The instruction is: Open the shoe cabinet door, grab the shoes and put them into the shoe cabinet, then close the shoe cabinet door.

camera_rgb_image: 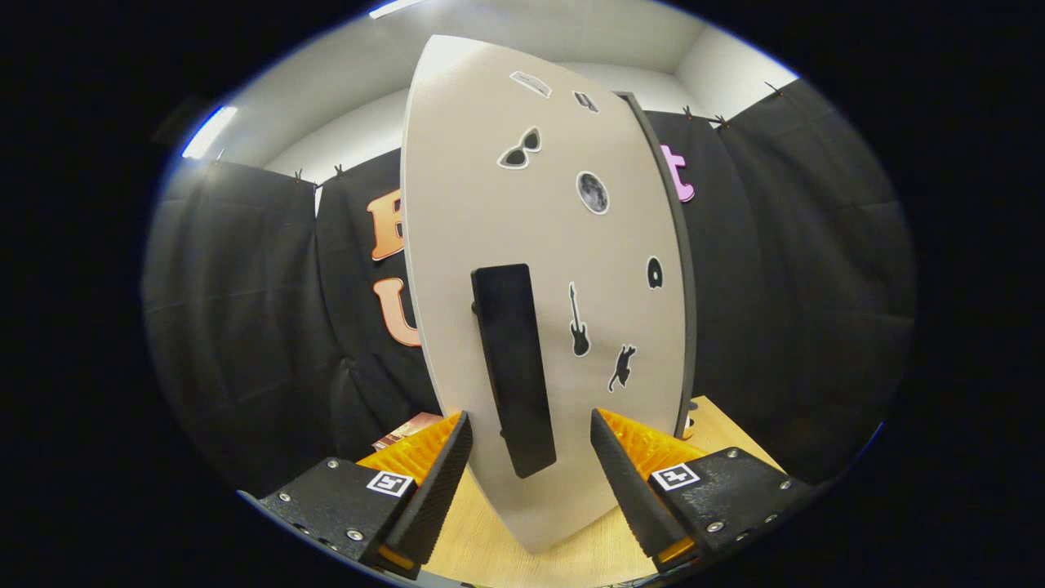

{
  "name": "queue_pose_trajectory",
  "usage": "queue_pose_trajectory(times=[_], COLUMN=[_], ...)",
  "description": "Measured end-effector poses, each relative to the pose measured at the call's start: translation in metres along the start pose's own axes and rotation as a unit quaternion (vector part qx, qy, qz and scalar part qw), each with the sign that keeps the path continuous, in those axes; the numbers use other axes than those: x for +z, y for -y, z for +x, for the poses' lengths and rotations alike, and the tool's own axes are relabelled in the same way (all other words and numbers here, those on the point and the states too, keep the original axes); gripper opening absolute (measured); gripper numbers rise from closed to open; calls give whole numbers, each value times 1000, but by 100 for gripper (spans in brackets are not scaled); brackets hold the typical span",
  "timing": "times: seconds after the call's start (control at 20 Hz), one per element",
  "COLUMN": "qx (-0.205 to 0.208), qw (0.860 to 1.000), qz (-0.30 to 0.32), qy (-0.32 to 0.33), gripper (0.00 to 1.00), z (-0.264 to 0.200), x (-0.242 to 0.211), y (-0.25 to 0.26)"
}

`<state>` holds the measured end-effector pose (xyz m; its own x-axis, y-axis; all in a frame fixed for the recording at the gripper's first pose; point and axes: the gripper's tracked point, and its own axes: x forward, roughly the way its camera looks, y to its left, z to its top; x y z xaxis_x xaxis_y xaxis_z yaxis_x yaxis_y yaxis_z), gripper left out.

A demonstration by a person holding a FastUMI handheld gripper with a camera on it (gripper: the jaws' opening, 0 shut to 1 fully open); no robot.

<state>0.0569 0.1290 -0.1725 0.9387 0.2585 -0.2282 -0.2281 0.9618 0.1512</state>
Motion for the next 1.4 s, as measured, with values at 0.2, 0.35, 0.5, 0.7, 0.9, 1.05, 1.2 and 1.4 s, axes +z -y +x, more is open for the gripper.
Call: queue_pose_trajectory(times=[0.2, 0.35, 0.5, 0.7, 0.9, 1.05, 1.2, 1.4], qx=[-7, -23, -25, -23, -26, -25, -23, -24], qw=[1000, 999, 999, 999, 999, 999, 998, 998], qz=[-24, -39, -36, -24, -30, -35, -50, -58], qy=[11, 19, 20, 14, 9, 3, -4, -17], gripper=[91, 91, 91, 91, 91, 91, 91, 91], z=[40, 65, 83, 113, 136, 153, 169, 181], x=[13, 20, 21, 19, 21, 22, 25, 28], y=[-23, -28, -35, -46, -51, -57, -64, -68])
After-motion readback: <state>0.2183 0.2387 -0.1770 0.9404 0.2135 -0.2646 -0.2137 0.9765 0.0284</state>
